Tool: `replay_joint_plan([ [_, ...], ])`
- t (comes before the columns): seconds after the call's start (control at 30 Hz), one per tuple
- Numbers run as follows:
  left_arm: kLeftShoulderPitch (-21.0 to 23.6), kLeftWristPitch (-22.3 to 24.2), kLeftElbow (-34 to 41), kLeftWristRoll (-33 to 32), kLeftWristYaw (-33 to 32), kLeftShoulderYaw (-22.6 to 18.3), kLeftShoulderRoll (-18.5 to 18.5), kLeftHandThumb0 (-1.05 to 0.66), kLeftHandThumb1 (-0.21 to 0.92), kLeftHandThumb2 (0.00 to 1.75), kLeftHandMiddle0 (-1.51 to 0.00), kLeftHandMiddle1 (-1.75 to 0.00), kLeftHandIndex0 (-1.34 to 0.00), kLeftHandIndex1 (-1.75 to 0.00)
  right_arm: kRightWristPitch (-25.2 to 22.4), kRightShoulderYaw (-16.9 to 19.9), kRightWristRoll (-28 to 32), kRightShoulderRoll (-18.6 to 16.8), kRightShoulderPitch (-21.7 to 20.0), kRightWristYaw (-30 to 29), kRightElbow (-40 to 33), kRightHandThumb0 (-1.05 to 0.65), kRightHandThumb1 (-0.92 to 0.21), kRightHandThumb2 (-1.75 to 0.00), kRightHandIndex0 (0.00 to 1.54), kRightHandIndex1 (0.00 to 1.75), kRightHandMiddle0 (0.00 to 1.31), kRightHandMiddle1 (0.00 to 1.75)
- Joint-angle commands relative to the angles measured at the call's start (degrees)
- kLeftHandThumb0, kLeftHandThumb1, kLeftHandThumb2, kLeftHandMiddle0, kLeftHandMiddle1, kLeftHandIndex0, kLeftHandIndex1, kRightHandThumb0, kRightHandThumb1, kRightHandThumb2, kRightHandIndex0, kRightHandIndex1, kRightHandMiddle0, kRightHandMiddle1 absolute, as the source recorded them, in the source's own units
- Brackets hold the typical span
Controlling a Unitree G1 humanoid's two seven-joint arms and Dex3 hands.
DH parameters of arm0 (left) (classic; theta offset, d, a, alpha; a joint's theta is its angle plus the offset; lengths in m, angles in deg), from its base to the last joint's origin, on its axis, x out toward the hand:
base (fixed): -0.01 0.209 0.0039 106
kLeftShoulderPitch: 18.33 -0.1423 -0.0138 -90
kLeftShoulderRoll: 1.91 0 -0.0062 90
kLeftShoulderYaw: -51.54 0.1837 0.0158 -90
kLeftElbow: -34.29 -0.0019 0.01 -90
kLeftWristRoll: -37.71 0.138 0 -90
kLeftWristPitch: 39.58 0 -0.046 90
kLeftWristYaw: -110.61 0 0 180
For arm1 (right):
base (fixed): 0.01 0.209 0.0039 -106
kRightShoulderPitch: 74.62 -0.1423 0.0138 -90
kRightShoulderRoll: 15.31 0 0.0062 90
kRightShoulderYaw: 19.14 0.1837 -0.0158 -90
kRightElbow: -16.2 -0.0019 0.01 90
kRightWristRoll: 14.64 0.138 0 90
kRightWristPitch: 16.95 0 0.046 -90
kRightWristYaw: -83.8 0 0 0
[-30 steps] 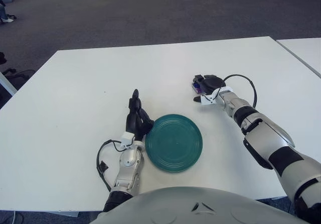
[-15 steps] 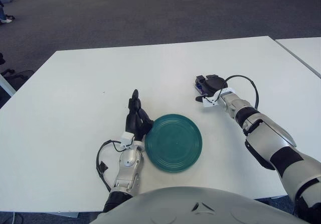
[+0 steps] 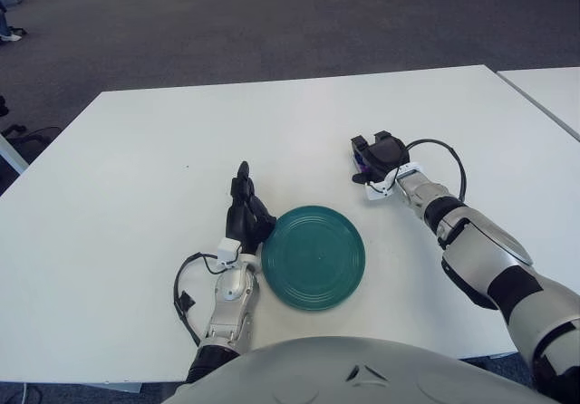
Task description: Put the gum into the plate.
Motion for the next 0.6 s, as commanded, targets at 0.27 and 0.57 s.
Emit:
replay_joint_plan([
  [0.27, -3.3, 1.7, -0.5, 0.4, -1.8, -0.4, 3.3, -0.95, 0.92, 1.02, -0.1, -0.01, 0.0, -0.43, 0.9, -1.0, -0.9, -1.1, 3.8, -8.5, 0.8, -0.54, -0.92, -0.9, 0.91, 1.75, 0.62, 1.75],
  [0.57, -3.7, 0.2, -0.4, 1.1, -2.7, -0.6, 3.0, -0.94, 0.92, 1.03, -0.11, -0.01, 0.0, -0.45, 3.0, 0.3, 0.3, -1.4, 4.8, -11.2, 0.7, -0.54, -0.92, -0.88, 1.04, 1.75, 0.73, 1.75],
])
